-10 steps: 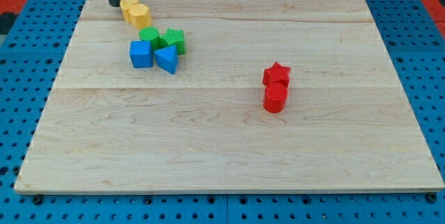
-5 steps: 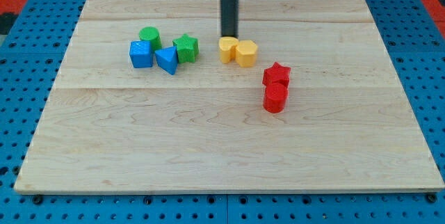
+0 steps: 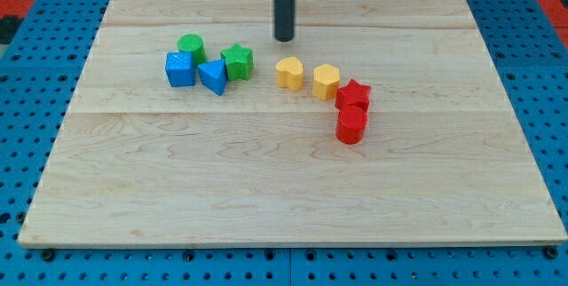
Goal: Move the yellow heart to the red circle
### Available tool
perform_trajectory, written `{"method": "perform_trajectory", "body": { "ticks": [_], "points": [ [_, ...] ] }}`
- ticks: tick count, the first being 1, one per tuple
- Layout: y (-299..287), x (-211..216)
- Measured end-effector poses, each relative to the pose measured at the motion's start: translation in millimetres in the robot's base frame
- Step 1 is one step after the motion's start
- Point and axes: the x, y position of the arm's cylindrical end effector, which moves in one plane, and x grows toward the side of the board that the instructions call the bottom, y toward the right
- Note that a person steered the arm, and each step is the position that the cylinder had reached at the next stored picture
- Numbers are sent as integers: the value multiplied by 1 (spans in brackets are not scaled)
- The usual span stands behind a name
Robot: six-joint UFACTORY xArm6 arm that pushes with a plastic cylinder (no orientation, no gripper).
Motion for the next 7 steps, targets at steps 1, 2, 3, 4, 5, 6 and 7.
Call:
{"method": "perform_trajectory", "body": {
  "ticks": [1,2,3,4,5,6,7],
  "points": [
    [32,39],
    [44,76],
    [55,90],
    [0,72],
    [38,109],
    [71,127],
    [4,127]
  ]
}}
